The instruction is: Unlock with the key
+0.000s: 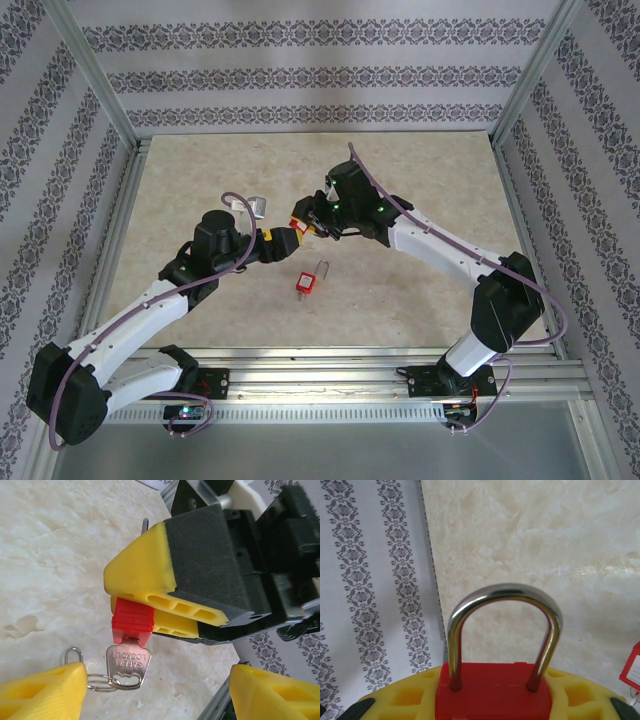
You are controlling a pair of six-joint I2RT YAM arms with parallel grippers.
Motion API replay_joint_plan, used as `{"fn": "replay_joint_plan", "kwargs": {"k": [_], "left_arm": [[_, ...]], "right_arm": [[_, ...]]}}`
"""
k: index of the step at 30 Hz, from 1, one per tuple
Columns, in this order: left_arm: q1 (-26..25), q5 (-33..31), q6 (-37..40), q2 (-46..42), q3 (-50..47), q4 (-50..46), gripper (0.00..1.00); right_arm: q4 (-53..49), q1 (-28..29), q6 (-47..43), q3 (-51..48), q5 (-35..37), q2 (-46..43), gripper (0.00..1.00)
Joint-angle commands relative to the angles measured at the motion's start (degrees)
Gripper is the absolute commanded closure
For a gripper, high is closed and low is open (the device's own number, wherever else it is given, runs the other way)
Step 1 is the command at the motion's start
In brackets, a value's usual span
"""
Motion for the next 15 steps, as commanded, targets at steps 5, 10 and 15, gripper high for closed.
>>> {"fn": "replay_joint_plan", "kwargs": {"k": [5, 10, 15], "left_arm": [[0.34, 0.29, 3.09, 1.17, -0.67, 2.15, 0.27], [0.90, -0.18, 3.23, 2.79, -0.61, 3.93, 0.31], [1.94, 0.53, 2.75, 4.63, 0.28, 5.83, 0.38]], "right_arm": [[1.45, 0.88, 0.28, 2.38, -0.99, 0.24, 0.96], [1.62, 1.59, 0.63, 2.96, -1.65, 0.89, 0.96], [2.74, 2.21, 1.24, 2.60, -2.00, 1.29, 0.96]]}}
